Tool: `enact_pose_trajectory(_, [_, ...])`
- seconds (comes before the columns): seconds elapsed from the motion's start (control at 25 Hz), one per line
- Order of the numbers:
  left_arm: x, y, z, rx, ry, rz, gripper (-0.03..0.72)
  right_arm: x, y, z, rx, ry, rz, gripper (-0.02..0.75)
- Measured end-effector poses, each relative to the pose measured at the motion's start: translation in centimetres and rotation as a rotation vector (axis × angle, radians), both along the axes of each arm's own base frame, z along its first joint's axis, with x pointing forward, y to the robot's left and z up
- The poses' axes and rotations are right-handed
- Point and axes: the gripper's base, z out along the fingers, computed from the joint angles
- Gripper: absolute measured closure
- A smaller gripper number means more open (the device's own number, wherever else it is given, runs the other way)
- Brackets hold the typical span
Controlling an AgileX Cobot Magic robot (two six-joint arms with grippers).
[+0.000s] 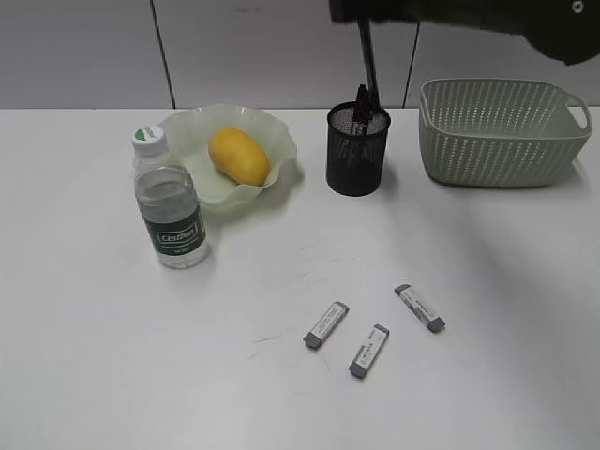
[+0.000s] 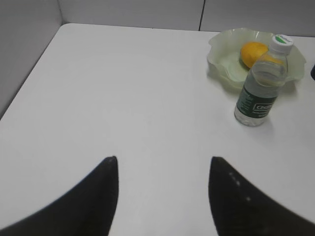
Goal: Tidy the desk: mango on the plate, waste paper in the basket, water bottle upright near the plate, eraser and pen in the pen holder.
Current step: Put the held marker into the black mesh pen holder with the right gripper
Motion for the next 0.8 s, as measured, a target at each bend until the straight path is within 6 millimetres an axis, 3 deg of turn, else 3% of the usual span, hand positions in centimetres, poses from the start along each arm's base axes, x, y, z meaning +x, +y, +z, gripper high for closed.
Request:
enact_pose_trajectory(0.08, [0.0, 0.0, 0.0, 0.0, 0.0, 0.0, 0.254, 1.2, -0.6, 0.6, 0.078, -0.172, 0.004, 0.61])
enact_pose_trajectory(0.16, [0.0, 0.0, 0.0, 0.0, 0.0, 0.0, 0.254, 2.9, -1.1, -0.8, 0.147, -0.286, -0.005, 0.61])
enact_pose_trajectory(0.28, [0.0, 0.0, 0.0, 0.0, 0.0, 0.0, 0.254, 5.3, -1.8, -5.9, 0.183, -0.324, -0.027, 0.61])
enact_pose_trajectory(0.4, [0.0, 0.0, 0.0, 0.0, 0.0, 0.0, 0.254, 6.5, -1.9, -11.0, 0.167, -0.255, -0.045, 0.611])
enact_pose_trajectory(0.52, [0.0, 0.0, 0.0, 0.0, 0.0, 0.0, 0.254, 6.8, -2.0, -13.5, 0.159, -0.202, -0.068, 0.54])
enact_pose_trajectory(0.68, [0.0, 0.0, 0.0, -0.001, 0.0, -0.001, 0.254, 6.7, -2.1, -12.6, 0.176, -0.171, -0.086, 0.265])
enact_pose_trajectory(0.72, [0.0, 0.0, 0.0, -0.001, 0.0, -0.001, 0.254, 6.6, -2.2, -11.8, 0.166, -0.139, -0.094, 0.228])
enact_pose_trajectory(0.8, [0.0, 0.0, 0.0, -0.001, 0.0, -0.001, 0.254, 5.8, -2.7, -8.4, 0.137, -0.074, -0.111, 0.196])
